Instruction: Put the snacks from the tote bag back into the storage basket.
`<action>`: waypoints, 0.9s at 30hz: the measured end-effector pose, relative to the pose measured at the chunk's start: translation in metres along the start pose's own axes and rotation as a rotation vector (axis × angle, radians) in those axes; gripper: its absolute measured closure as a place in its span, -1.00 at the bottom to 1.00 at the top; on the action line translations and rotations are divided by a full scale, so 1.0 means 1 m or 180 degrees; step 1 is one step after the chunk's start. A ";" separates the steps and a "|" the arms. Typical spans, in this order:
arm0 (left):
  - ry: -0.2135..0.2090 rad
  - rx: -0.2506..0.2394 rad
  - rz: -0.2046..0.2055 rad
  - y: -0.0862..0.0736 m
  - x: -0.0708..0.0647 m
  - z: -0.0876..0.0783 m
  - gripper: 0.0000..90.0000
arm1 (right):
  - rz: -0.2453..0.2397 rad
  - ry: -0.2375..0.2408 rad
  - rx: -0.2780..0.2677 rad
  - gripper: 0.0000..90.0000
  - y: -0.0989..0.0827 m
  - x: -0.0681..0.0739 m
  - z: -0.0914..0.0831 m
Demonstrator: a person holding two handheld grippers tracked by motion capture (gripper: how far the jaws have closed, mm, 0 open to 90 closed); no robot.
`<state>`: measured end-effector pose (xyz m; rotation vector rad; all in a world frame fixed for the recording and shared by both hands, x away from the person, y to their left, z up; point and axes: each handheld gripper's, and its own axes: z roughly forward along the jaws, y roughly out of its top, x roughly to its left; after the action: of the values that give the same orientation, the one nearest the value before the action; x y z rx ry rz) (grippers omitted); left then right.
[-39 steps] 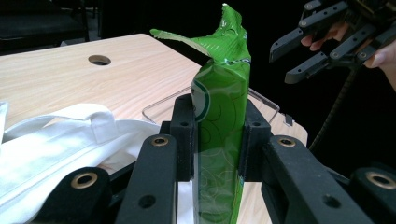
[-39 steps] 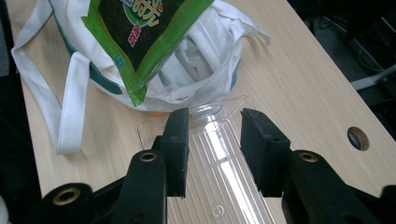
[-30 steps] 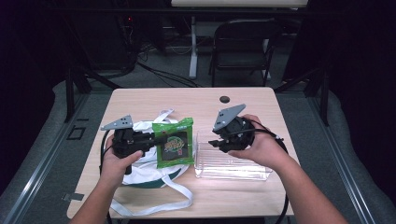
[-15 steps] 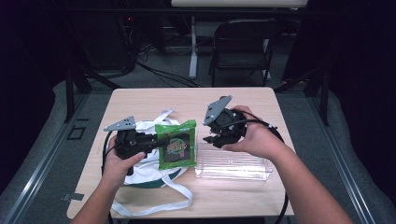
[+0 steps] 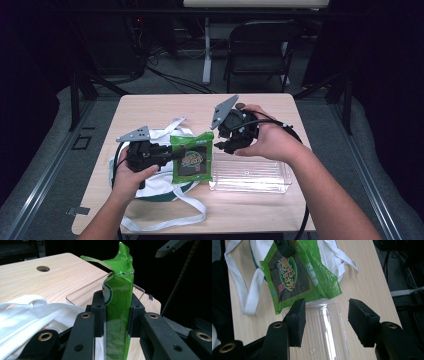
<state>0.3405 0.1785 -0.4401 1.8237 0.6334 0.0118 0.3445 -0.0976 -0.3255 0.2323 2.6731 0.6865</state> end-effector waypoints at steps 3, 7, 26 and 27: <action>-0.0016 -0.0002 0.0011 0.000 -0.001 0.001 0.63 | -0.0055 0.0040 0.0014 0.06 0.005 0.002 0.002; -0.0020 -0.0020 0.0038 0.001 -0.003 0.000 0.63 | -0.0141 0.0083 0.0042 0.06 0.011 0.005 0.004; -0.0106 0.0048 0.0242 0.004 -0.018 0.007 0.63 | -0.0466 0.0268 0.0279 0.09 0.038 0.020 0.027; -0.0110 0.0046 0.0273 0.005 -0.019 0.007 0.63 | -0.0465 0.0271 0.0294 0.09 0.038 0.020 0.028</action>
<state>0.3286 0.1631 -0.4330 1.8602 0.5318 0.0329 0.3392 -0.0472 -0.3355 0.0316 2.7726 0.5398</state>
